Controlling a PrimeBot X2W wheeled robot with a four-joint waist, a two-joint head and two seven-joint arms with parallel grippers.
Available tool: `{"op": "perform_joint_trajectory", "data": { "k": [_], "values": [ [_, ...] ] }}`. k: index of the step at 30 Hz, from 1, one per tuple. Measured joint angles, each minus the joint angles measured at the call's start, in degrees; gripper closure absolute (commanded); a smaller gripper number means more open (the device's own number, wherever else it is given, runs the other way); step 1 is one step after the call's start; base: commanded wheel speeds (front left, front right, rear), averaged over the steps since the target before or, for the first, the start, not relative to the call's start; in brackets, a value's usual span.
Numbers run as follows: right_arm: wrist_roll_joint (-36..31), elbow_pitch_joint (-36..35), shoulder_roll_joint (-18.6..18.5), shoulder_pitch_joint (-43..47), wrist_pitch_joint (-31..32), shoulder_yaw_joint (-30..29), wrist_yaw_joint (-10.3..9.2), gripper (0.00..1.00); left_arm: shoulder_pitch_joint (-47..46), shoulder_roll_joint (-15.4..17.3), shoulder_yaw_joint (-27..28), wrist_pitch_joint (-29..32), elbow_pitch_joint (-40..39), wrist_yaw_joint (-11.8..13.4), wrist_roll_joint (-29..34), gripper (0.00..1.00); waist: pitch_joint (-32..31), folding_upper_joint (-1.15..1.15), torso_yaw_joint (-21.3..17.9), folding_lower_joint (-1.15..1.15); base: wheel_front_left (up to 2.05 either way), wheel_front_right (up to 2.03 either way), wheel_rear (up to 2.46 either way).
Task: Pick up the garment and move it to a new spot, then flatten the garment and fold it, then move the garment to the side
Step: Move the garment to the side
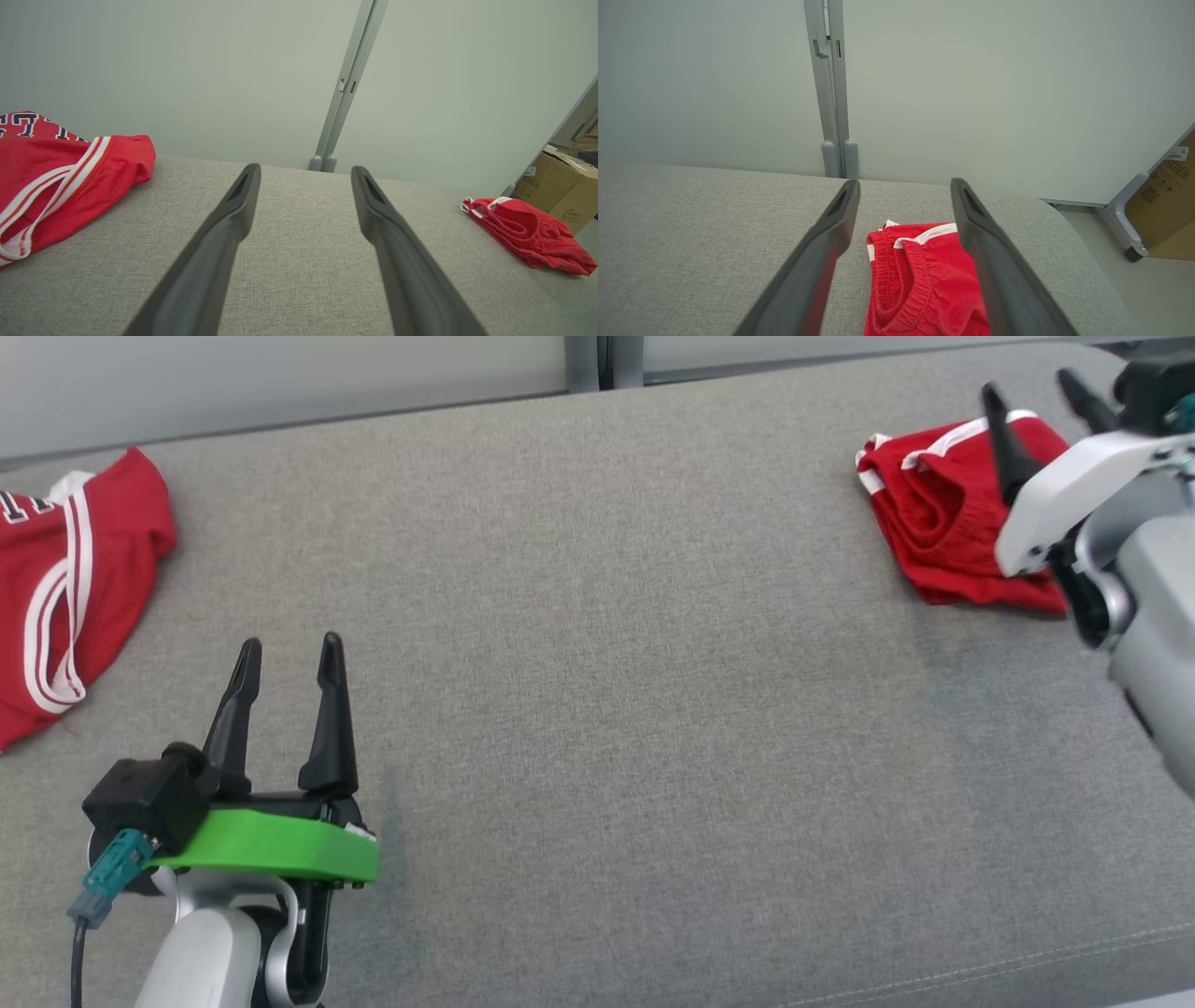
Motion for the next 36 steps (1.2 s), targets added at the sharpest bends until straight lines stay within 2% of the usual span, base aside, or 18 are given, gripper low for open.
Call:
{"op": "perform_joint_trajectory", "data": {
  "k": [10, 20, 30, 36],
  "values": [
    [0.75, -6.39, 5.42, 9.22, -0.74, -3.47, -3.97, 0.00, 2.03, -1.51, 2.00, -0.81, 2.16, 0.54, -1.27, 0.00, -4.79, 0.00, 0.29, 0.00, 0.00, 0.00, 0.00],
    [-3.08, -19.15, 5.34, 14.47, -0.75, -12.04, -6.92, 0.00, 6.10, -1.46, 2.98, -1.30, 3.81, 1.02, 0.27, 0.00, -7.72, 0.00, 1.39, 0.00, 0.00, 0.00, 0.00],
    [-8.91, -28.78, 6.03, 27.42, -0.74, -18.22, -7.03, 0.00, 8.54, -1.72, 2.94, -1.80, 4.71, 1.08, 1.68, 0.00, -9.99, 0.00, 1.86, 0.00, 0.00, 0.00, 0.00],
    [-13.49, -31.38, 7.55, 34.27, -0.74, -23.54, -7.03, 0.00, 9.68, -1.92, 2.94, -1.89, 4.68, 1.09, 2.48, 0.00, -11.18, 0.00, 1.95, 0.00, 0.00, 0.00, 0.00]
  ]
}}
